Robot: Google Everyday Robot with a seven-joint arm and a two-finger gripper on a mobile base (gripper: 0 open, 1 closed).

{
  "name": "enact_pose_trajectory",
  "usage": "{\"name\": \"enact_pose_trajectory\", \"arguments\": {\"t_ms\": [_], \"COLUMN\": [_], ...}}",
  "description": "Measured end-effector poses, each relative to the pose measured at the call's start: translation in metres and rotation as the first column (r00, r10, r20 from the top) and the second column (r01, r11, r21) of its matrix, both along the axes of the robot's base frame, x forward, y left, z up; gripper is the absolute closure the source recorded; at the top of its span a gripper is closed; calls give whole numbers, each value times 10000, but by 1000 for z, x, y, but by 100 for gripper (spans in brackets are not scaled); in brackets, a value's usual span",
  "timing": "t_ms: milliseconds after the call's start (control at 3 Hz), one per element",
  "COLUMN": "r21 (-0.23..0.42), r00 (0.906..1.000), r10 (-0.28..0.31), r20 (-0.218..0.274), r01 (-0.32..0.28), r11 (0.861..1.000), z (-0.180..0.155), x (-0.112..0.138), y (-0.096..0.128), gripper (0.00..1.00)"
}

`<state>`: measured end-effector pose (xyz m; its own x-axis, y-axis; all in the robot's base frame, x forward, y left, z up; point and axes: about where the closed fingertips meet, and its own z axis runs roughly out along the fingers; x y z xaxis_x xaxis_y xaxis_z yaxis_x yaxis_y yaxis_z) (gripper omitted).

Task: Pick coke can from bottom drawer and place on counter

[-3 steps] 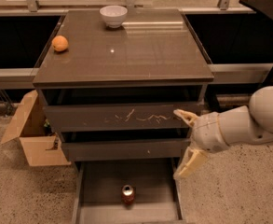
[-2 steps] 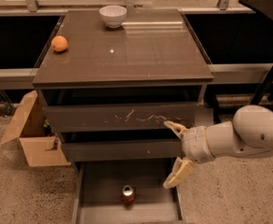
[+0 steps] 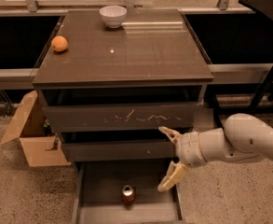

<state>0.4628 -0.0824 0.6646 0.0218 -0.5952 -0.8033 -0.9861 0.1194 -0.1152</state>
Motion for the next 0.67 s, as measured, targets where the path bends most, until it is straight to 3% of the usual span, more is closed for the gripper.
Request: {"name": "enact_pose_trajectory", "arguments": {"t_ms": [667], "r21": [192], "r00": [9999], "r10": [76], "r20": [-88], "r01": [-75], "r11": [9998], "z": [-51], "x": [-1], "y": [-13], "gripper": [0]}}
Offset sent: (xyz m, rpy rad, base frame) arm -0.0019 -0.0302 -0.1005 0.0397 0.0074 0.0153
